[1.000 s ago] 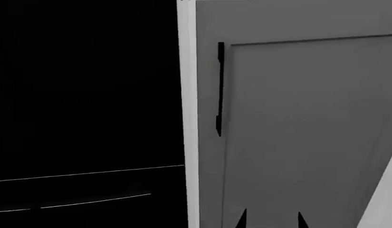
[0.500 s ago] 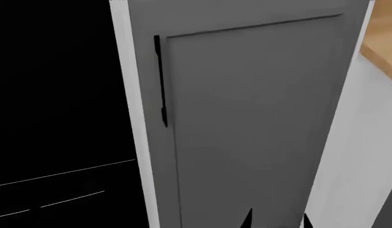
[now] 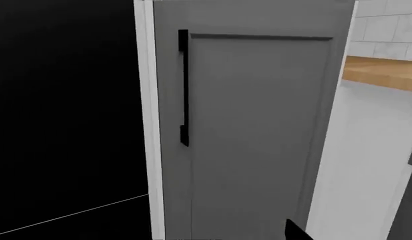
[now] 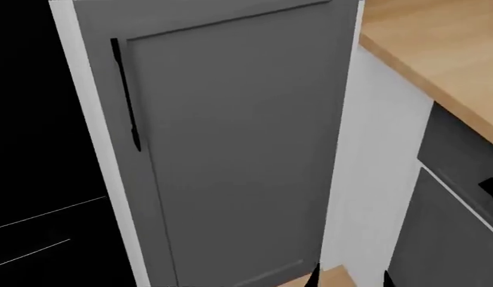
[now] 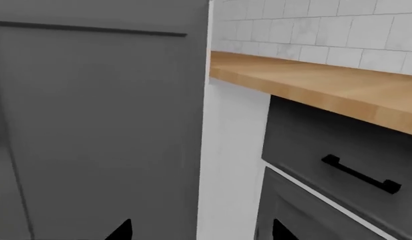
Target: Navigate to the stove.
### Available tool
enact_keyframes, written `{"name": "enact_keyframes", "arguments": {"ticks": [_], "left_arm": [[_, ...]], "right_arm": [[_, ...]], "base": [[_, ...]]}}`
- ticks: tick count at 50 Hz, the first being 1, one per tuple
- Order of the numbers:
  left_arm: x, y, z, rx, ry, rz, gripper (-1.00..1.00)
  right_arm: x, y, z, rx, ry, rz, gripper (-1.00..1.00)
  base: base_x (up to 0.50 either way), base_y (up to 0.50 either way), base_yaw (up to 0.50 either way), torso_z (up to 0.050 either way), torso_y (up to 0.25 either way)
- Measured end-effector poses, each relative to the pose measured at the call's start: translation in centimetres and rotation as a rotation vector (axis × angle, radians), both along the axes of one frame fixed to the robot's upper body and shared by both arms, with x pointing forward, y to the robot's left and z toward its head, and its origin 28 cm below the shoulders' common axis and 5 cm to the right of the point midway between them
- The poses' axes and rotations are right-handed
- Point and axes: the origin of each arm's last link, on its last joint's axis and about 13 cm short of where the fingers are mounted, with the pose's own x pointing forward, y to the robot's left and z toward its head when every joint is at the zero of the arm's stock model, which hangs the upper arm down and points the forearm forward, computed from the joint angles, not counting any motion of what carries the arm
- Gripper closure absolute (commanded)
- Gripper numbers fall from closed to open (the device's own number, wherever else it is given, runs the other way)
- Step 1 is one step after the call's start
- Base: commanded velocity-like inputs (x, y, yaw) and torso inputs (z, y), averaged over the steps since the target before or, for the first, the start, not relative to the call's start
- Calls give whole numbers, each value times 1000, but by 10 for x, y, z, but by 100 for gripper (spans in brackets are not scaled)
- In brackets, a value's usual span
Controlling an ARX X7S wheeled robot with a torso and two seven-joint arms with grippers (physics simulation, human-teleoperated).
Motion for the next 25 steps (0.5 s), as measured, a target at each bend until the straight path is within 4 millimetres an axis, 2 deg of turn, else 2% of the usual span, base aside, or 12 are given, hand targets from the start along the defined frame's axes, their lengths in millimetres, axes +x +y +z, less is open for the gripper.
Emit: {"name": "enact_keyframes", "arguments": {"ticks": [25], "left_arm": [[0, 0, 0, 1, -3, -6, -100]], "right_arm": [[0, 0, 0, -5, 3, -1, -100]], "base": [[-131, 76, -500, 0, 0]]}}
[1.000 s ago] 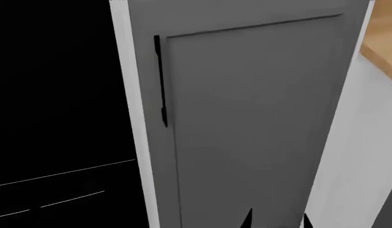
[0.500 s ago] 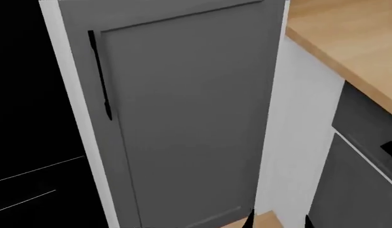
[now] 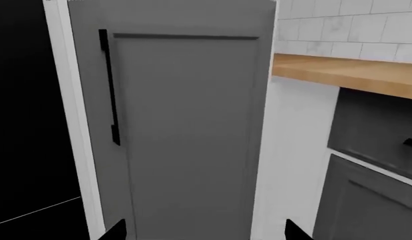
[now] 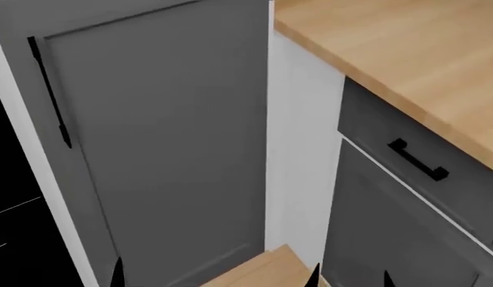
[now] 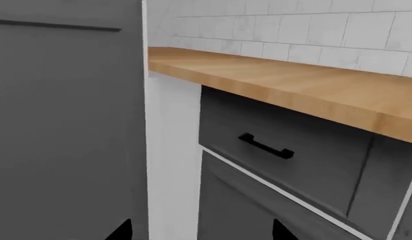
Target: Navigate to the stove.
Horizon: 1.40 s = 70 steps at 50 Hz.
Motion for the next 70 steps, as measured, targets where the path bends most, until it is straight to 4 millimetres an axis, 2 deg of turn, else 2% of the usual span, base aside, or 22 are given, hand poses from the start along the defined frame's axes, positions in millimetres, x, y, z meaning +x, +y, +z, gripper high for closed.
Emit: {"name": "enact_keyframes", "arguments": {"ticks": [40, 70], "left_arm": [[12, -8, 0, -6, -4, -36, -100], [8, -9, 1, 2, -4, -43, -100]], "right_arm": [[-8, -7, 0, -2, -6, -33, -100], [-16, -6, 0, -8, 0, -39, -100]], "base": [[-114, 102, -500, 0, 0], [-88, 123, -500, 0, 0]]}}
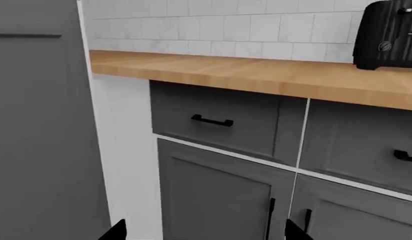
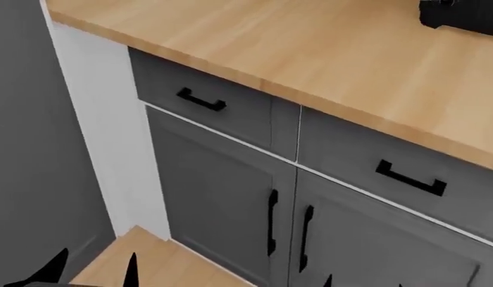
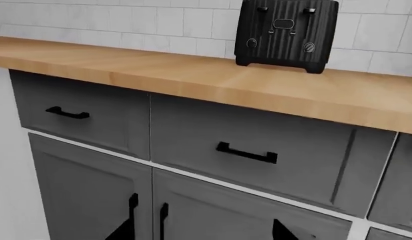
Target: Navigate to the stove.
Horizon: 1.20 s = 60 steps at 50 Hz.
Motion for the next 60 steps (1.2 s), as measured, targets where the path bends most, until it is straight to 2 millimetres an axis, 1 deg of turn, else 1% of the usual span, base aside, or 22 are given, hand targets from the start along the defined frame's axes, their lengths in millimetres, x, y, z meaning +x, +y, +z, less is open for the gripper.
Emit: {"name": "enact_keyframes", "arguments": {"ticks": [60], "left_arm": [[1, 0, 0, 4, -2, 2, -100]], "right_arm": [[1, 0, -1, -7, -5, -5, -100]], "base": [[-51, 141, -495, 0, 0]]}}
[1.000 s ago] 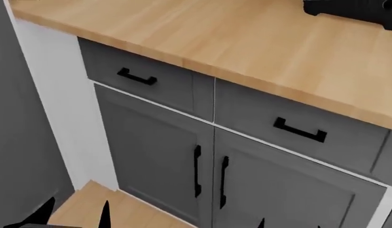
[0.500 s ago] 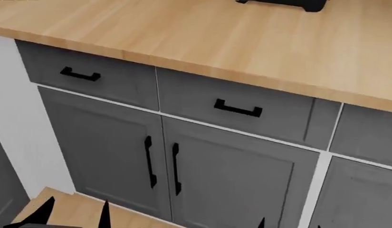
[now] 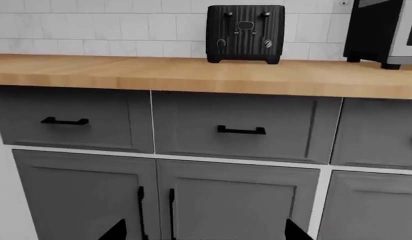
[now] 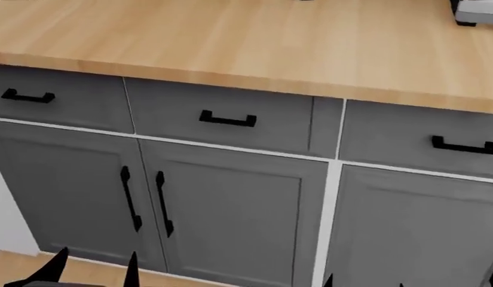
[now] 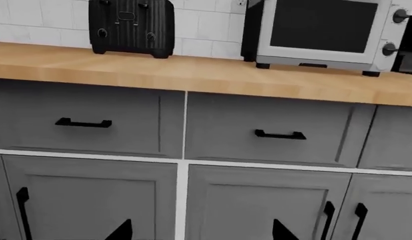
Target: Navigate to the stove.
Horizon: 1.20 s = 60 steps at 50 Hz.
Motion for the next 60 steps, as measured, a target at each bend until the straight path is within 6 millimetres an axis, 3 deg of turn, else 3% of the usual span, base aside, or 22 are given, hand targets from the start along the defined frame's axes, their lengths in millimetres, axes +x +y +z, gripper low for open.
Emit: {"name": "enact_keyframes", "arguments": {"ticks": [8, 29, 60], "left_arm": [[0, 0, 0, 0, 0, 0, -100], [0, 1, 0, 1, 0, 1, -100], [0, 1, 0, 0, 0, 1, -100]], "right_arm": [[0, 0, 0, -2, -2, -1, -100], [0, 1, 1, -3, -12, -6, -100], [1, 1, 1, 0, 7, -12, -100]], "base": [[-14, 100, -340, 0, 0], [-31, -4, 0, 0, 0], [-455, 40, 0, 0, 0]]}}
